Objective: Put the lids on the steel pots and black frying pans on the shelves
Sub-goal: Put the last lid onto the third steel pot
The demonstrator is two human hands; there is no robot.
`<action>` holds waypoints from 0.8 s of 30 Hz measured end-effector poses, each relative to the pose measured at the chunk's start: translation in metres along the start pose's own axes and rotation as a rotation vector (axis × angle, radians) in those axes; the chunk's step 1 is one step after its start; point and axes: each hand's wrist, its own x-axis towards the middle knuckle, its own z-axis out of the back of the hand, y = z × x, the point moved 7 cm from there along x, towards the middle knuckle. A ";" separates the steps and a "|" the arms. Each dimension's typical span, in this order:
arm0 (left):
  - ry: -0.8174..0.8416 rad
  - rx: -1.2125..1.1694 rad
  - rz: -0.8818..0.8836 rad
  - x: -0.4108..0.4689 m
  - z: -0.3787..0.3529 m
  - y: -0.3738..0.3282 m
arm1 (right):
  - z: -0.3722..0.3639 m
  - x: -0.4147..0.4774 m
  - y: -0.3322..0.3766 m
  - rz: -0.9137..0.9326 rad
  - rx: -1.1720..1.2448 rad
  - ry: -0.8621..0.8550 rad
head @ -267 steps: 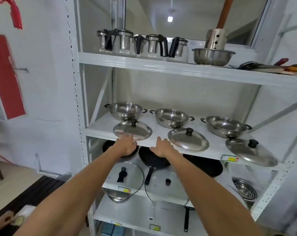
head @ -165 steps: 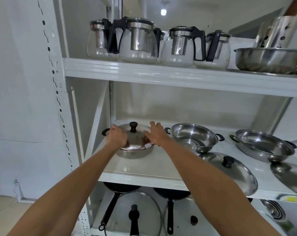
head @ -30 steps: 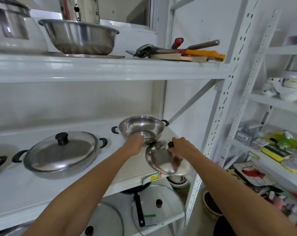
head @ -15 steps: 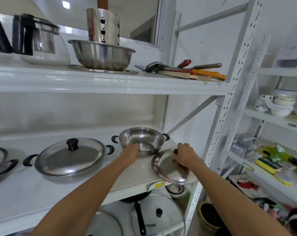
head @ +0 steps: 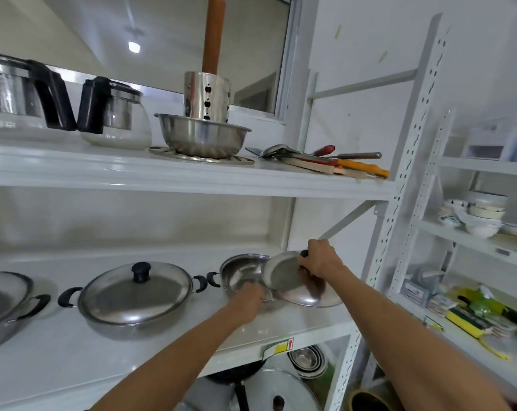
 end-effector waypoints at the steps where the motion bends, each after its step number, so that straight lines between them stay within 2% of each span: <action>1: 0.026 -0.019 -0.010 -0.003 -0.003 -0.002 | -0.006 0.005 0.007 0.016 0.006 0.008; 3: 0.026 -0.008 -0.031 -0.010 0.001 -0.002 | -0.019 0.016 0.021 0.043 0.022 0.023; 5: -0.044 -0.005 -0.012 -0.017 0.017 0.012 | -0.032 0.027 0.034 0.061 0.049 0.036; 8: -0.142 -0.070 0.112 -0.022 0.046 0.048 | -0.053 0.040 0.051 0.120 0.073 0.053; 11: -0.199 0.000 0.203 -0.022 0.068 0.079 | -0.075 0.049 0.064 0.193 0.091 0.061; 15: -0.117 0.103 0.285 -0.018 0.067 0.087 | -0.100 0.054 0.073 0.222 0.098 0.069; 18: -0.024 0.146 0.294 -0.021 0.053 0.073 | -0.102 0.059 0.073 0.229 0.143 0.082; 24: 0.041 0.195 0.307 -0.022 0.039 0.060 | -0.096 0.048 0.072 0.263 0.185 0.123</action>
